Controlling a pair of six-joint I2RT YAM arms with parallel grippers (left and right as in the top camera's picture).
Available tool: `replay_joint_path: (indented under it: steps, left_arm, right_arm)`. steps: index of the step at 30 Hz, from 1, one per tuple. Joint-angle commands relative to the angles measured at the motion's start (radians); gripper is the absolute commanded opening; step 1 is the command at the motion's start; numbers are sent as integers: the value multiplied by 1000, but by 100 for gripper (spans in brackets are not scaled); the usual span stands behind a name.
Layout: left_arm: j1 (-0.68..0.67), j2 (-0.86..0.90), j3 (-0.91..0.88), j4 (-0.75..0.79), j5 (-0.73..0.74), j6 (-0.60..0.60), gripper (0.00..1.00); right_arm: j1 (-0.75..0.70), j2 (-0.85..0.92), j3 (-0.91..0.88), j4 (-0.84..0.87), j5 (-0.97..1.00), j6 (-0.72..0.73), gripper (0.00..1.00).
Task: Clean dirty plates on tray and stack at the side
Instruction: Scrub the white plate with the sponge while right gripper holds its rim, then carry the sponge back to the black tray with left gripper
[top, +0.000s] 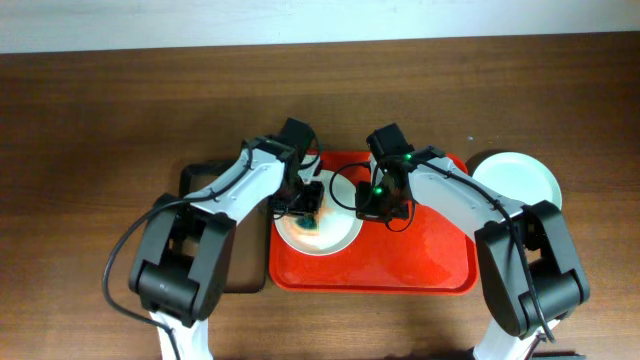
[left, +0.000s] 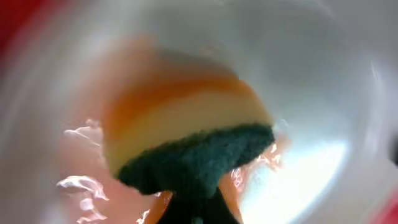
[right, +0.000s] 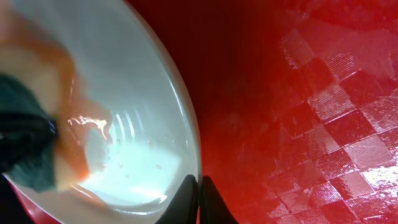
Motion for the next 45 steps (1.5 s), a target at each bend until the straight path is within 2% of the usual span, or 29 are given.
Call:
replay_joint_path:
  steps: [1,4,5,9,12,14,17,18,19,22,23,27,30,34,36,37,43,45]
  left_arm:
    - [66,37,109,-180,193,114,0]
    - [101,-17,161,-178,166,116,0]
    - [101,-16,159,-174,110,116,0]
    - [85,-2,76,-27,-30,20,0]
    - [82,30,17,2,-30,-12,0]
    - [63,39,-13,-3,29,-11,0]
    - [47,39,-3,-17,297,-5,0]
    - [48,36,14,-21,340,1,0]
    - [53,31,37,-33,327,1,0]
    - [67,-70,146,-128,41,0,0]
    - [67,-91,146,-129,-6,0,0]
    - [61,-90,93,-113,-119,-12,0]
    - [58,-38,6,-23,-118,-31,0]
    - [23,-7,-64,23,41,-31,0]
    - [-9,-8,-51,22,220,-21,0]
    - [-6,-13,-33,11,238,-18,0]
    - [188,-287,36,-156,-13,-18,0]
    - [243,-307,36,-195,-75,0,0]
  right_arm:
    - [11,-5,-3,10,-17,-3,4]
    - [11,-5,-3,9,-18,-3,4]
    - [11,-5,-3,9,-18,-3,4]
    - [11,-5,-3,9,-17,-3,4]
    - [11,-5,-3,12,-17,-3,4]
    - [11,-5,-3,12,-17,-3,4]
    - [11,-5,-3,12,-18,-3,4]
    - [11,-5,-3,12,-18,-3,4]
    - [11,-5,-3,12,-18,-3,4]
    - [11,-5,-3,12,-18,-3,4]
    - [11,-5,-3,12,-18,-3,4]
    - [11,-5,-3,11,-18,-3,4]
    - [11,-5,-3,12,-18,-3,4]
    - [11,-5,-3,13,-18,-3,4]
    - [11,-5,-3,13,-18,-3,4]
    - [11,-5,-3,12,-18,-3,4]
    - [11,-5,-3,12,-18,-3,4]
    - [11,-5,-3,11,-18,-3,4]
